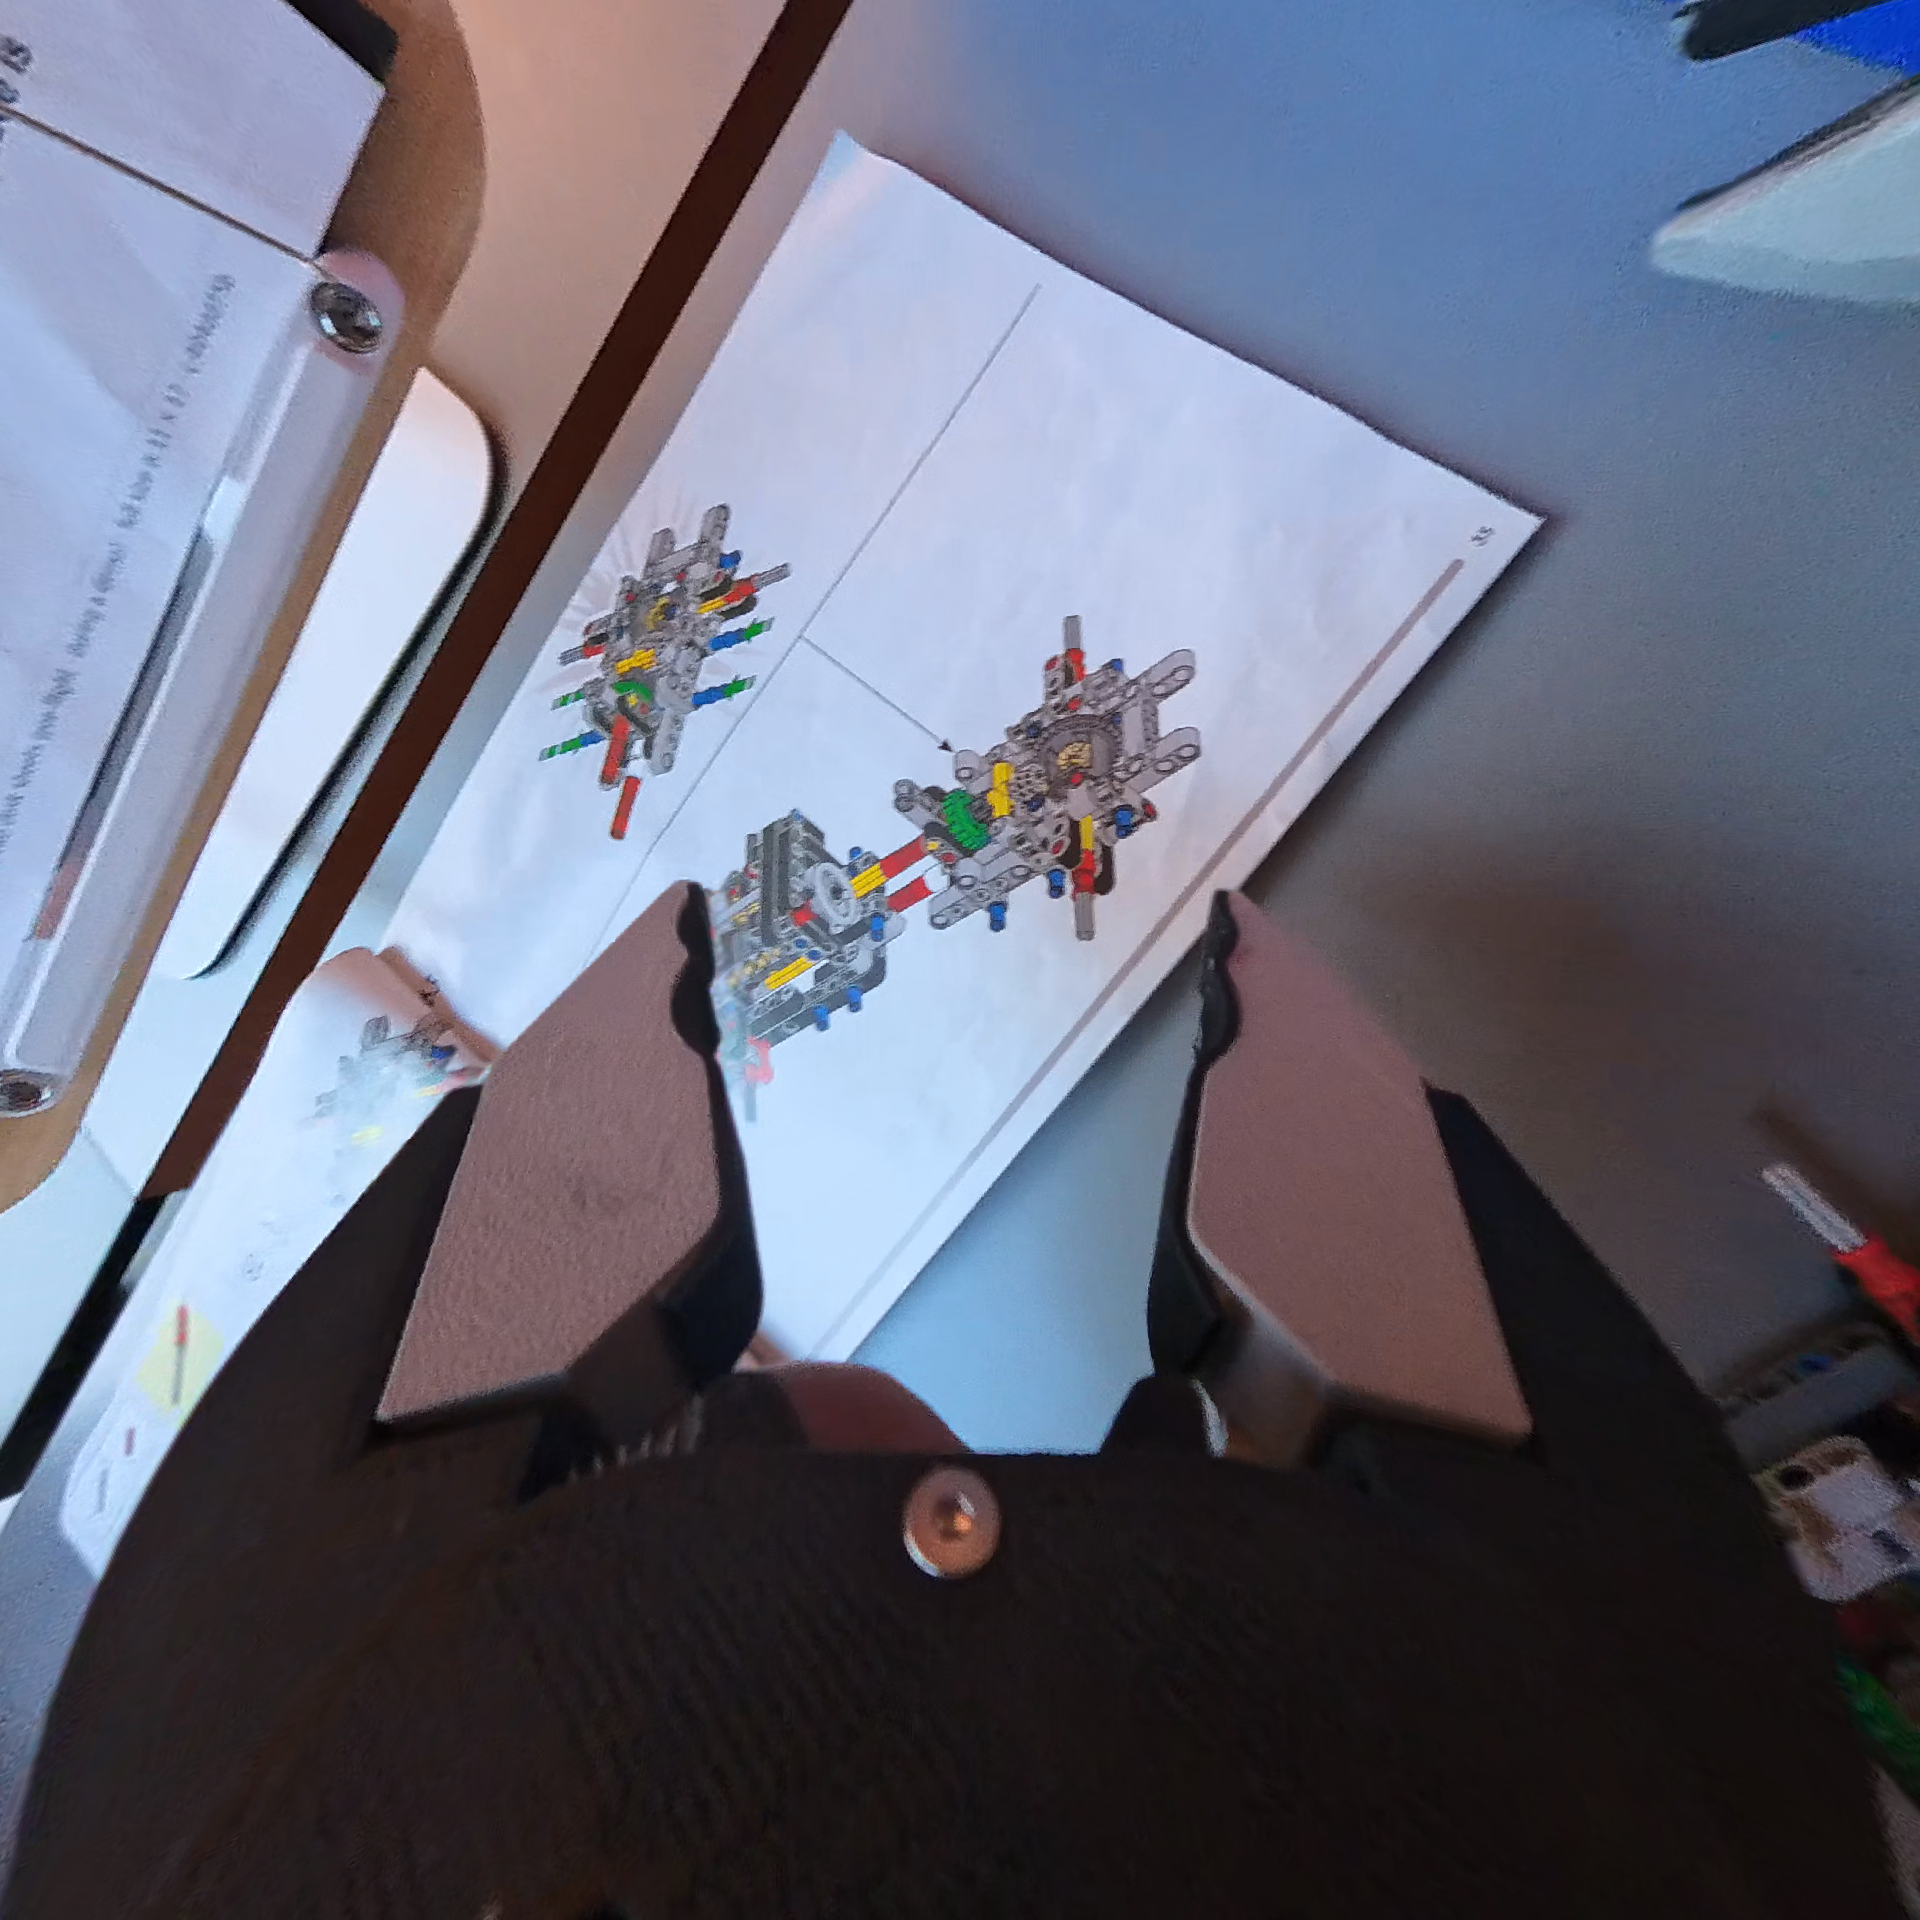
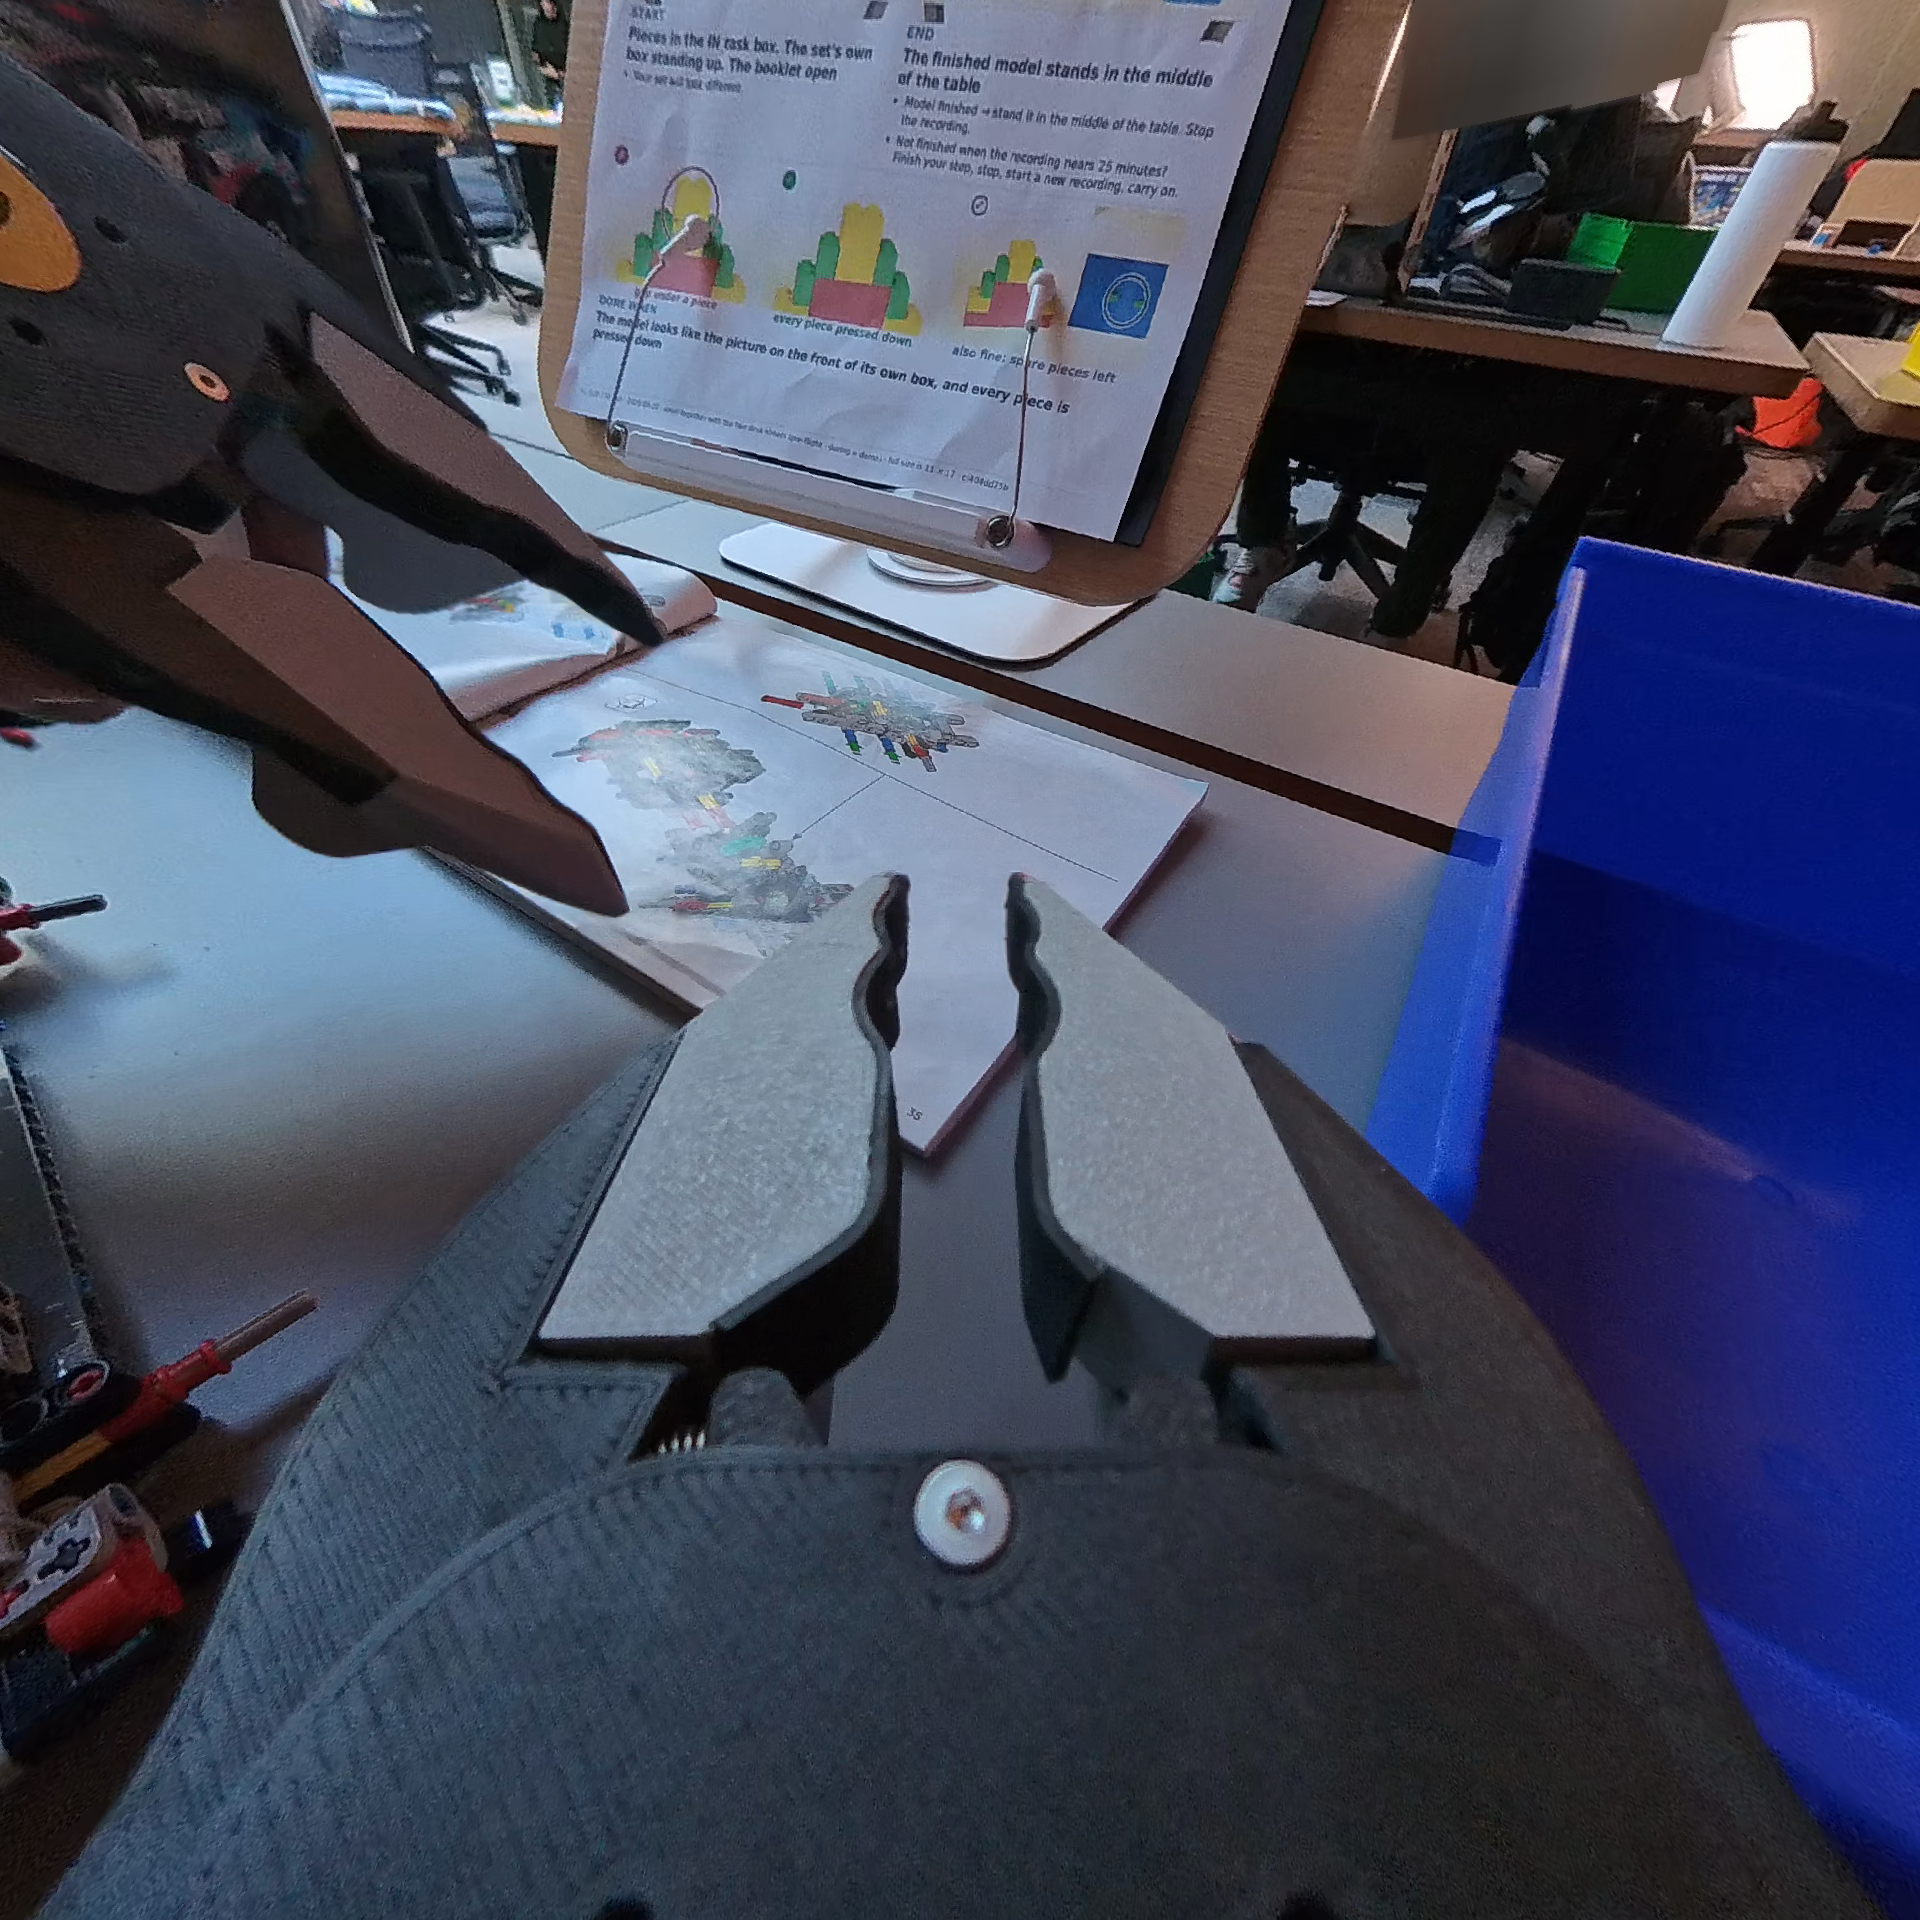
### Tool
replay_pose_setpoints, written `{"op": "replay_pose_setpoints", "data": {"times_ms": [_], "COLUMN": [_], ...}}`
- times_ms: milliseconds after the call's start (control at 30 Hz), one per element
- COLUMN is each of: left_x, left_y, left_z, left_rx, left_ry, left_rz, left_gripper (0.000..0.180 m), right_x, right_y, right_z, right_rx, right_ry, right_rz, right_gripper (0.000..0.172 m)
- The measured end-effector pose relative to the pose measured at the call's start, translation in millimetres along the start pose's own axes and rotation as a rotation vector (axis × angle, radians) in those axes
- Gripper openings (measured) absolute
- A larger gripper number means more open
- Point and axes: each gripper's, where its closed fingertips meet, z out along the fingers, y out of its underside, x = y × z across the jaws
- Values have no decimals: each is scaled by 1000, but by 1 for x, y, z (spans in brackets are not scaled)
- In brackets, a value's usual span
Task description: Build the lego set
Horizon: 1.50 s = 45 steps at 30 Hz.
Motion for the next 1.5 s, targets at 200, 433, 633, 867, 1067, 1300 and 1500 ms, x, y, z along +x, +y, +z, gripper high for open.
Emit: {"op": "replay_pose_setpoints", "data": {"times_ms": [200,433,633,867,1067,1300,1500], "left_x": [-3,-3,-7,-21,-33,-26,-20], "left_y": [1,0,5,14,27,52,50], "left_z": [-1,-3,0,-1,-3,22,27], "left_rx": [-9,-10,-30,-50,-49,-158,-92], "left_ry": [-17,-30,-26,-21,76,134,209], "left_rz": [0,18,6,-32,-111,-137,-178], "left_gripper": [95,97,98,99,95,88,83], "right_x": [-1,0,0,1,3,0,-8], "right_y": [0,1,1,1,0,-3,-5], "right_z": [-1,-1,-1,0,-1,-3,0], "right_rx": [3,4,4,4,15,31,32], "right_ry": [-15,-18,-17,-7,4,-22,-58], "right_rz": [12,18,21,23,27,47,49], "right_gripper": [7,6,6,5,5,5,5]}}
